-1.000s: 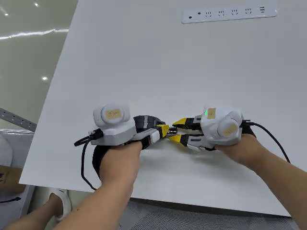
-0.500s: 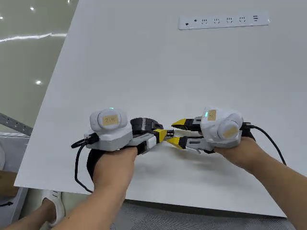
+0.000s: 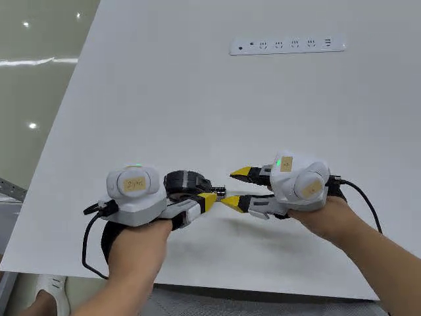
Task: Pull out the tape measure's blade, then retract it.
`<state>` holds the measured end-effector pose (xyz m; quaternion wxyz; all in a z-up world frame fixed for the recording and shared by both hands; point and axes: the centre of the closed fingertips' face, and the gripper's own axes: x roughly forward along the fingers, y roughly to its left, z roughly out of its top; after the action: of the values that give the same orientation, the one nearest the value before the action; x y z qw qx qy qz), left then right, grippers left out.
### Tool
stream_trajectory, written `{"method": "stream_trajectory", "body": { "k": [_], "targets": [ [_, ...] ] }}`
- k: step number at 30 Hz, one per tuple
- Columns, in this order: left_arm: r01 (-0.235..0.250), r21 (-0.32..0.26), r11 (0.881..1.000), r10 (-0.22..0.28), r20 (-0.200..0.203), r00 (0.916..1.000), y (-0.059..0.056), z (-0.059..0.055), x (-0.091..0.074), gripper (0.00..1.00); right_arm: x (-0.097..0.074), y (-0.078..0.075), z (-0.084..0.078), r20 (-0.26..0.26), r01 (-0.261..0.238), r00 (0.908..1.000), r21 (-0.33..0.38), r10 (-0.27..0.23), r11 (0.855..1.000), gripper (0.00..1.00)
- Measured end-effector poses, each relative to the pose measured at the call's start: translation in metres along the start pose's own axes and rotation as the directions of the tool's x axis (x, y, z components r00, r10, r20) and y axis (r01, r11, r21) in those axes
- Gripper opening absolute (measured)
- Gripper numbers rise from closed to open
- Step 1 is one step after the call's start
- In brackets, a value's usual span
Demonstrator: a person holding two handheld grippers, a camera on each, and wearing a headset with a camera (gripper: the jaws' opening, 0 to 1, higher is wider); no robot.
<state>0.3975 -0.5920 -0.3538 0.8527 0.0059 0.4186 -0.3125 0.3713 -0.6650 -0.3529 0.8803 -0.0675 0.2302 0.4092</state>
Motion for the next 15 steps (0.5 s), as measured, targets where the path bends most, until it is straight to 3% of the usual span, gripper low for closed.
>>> {"method": "stream_trajectory", "body": {
  "k": [15],
  "targets": [
    [0.049,0.043,0.998,-0.052,0.064,0.9966,0.005,0.012,-0.017,0.7,-0.032,-0.002,0.007,-0.018,0.078,0.9968,0.016,-0.078,0.997,0.34]
  ]
}}
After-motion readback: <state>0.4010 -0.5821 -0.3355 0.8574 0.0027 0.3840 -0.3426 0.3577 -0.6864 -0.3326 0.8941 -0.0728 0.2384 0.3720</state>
